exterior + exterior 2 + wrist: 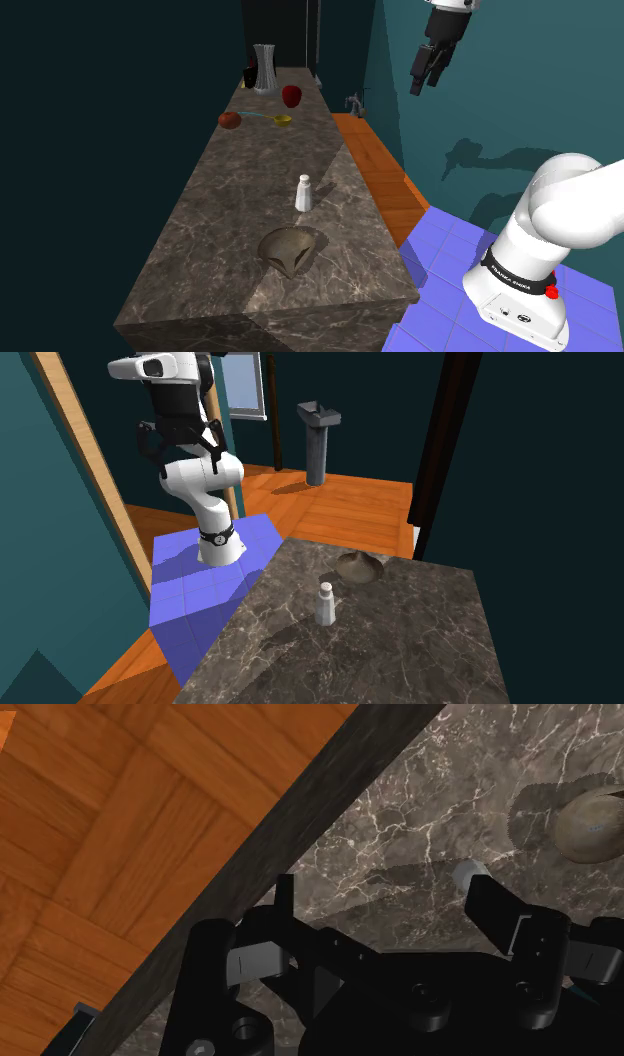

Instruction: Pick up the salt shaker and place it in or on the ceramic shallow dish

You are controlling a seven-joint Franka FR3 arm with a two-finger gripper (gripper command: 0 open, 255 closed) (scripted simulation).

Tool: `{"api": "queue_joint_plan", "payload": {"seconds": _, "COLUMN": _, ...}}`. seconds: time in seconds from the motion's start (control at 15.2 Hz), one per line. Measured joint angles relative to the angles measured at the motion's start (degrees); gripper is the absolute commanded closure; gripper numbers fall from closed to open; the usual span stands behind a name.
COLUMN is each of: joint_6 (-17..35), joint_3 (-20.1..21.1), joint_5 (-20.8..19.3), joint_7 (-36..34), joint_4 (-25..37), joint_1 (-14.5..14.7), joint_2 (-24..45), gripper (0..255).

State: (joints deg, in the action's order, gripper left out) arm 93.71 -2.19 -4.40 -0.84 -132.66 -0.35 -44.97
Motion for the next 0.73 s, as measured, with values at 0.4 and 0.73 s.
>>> {"api": "queue_joint_plan", "payload": {"seconds": 0.4, "joint_6": 4.9, "joint_3": 2.5, "joint_5": 2.7, "joint_7": -4.4, "joint_4": -1.4, "joint_1": 0.9, "joint_2": 4.7, "gripper": 0}}
{"api": "queue_joint_plan", "payload": {"seconds": 0.73, "joint_6": 11.4, "joint_3": 5.3, "joint_5": 5.6, "joint_7": -9.3, "joint_4": -2.6, "joint_1": 2.0, "joint_2": 11.2, "gripper": 0}}
